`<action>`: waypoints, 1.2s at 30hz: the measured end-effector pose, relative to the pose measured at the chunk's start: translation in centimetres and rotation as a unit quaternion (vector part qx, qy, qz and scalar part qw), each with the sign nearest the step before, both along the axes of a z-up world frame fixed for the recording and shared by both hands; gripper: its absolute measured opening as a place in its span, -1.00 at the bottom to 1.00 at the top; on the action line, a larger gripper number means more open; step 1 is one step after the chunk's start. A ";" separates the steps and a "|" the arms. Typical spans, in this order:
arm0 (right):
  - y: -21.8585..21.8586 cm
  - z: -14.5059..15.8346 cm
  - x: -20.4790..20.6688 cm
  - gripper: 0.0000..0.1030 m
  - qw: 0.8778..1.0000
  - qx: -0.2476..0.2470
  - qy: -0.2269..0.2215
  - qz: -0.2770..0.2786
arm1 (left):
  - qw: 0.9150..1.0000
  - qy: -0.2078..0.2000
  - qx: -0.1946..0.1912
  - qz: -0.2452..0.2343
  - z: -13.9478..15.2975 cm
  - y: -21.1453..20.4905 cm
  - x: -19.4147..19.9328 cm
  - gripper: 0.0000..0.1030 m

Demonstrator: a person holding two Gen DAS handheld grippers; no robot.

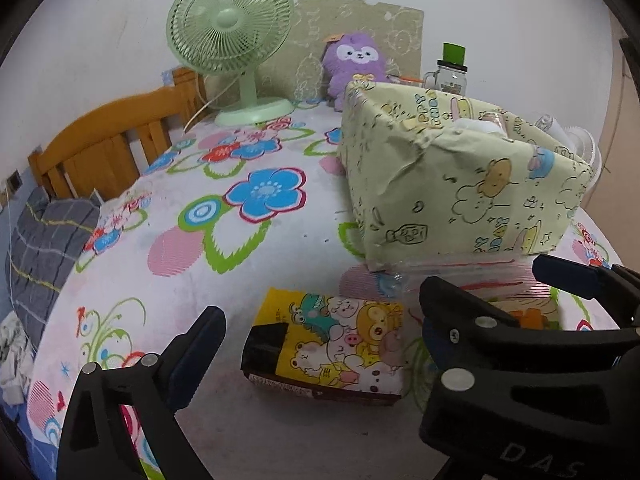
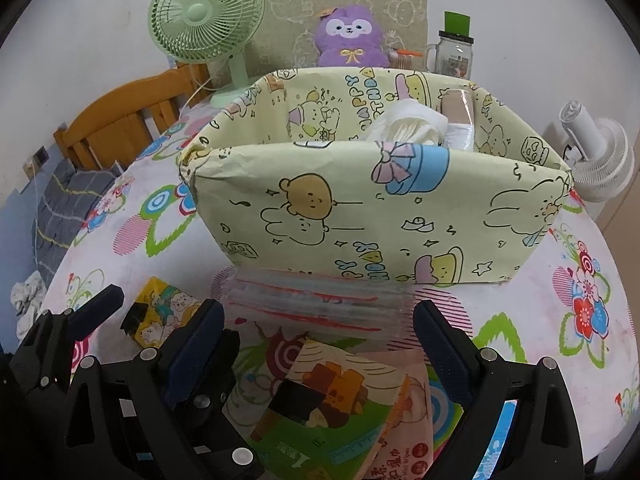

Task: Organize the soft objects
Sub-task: 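Close the left gripper on the yellow cartoon tissue pack while the right gripper approaches the clear bag, then grasp the clear red-striped plastic bag with the right gripper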

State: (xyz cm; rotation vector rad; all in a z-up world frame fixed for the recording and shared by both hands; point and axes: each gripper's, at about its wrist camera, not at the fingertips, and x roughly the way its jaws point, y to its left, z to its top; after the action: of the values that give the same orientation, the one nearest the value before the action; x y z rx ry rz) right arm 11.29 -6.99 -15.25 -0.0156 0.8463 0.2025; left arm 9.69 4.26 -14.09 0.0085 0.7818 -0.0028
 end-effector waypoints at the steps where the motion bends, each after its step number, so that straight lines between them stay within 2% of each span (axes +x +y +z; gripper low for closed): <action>1: 0.1 -0.1 0.1 0.88 1.000 -0.002 0.002 -0.002 | 1.000 0.003 -0.002 0.001 -0.2 0.1 0.1 0.89; 3: 0.1 -0.3 0.3 0.88 1.000 -0.003 0.007 -0.005 | 1.000 0.012 -0.004 0.002 -0.5 0.1 0.3 0.67; 6: 0.2 -0.6 0.8 0.88 1.000 -0.002 0.013 -0.008 | 1.000 0.025 -0.016 0.002 -1.0 0.4 0.7 0.55; 27: 0.9 -1.8 2.9 0.88 0.998 -0.002 0.042 -0.036 | 1.000 0.028 -0.012 0.000 -0.9 0.8 1.8 0.49; 31: 1.1 -1.7 2.6 0.66 0.999 -0.008 0.033 -0.033 | 1.000 0.027 -0.010 -0.004 -0.9 0.6 1.8 0.49; 36: 0.7 -1.4 2.3 0.52 0.999 0.000 0.031 -0.031 | 1.000 0.024 -0.010 -0.004 -0.7 0.3 1.7 0.48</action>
State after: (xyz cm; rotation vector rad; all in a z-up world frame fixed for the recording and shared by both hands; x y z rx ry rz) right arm 13.63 -6.27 -16.66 0.0165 0.9066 0.1452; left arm 11.42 4.52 -14.80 -0.0072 0.8287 -0.0184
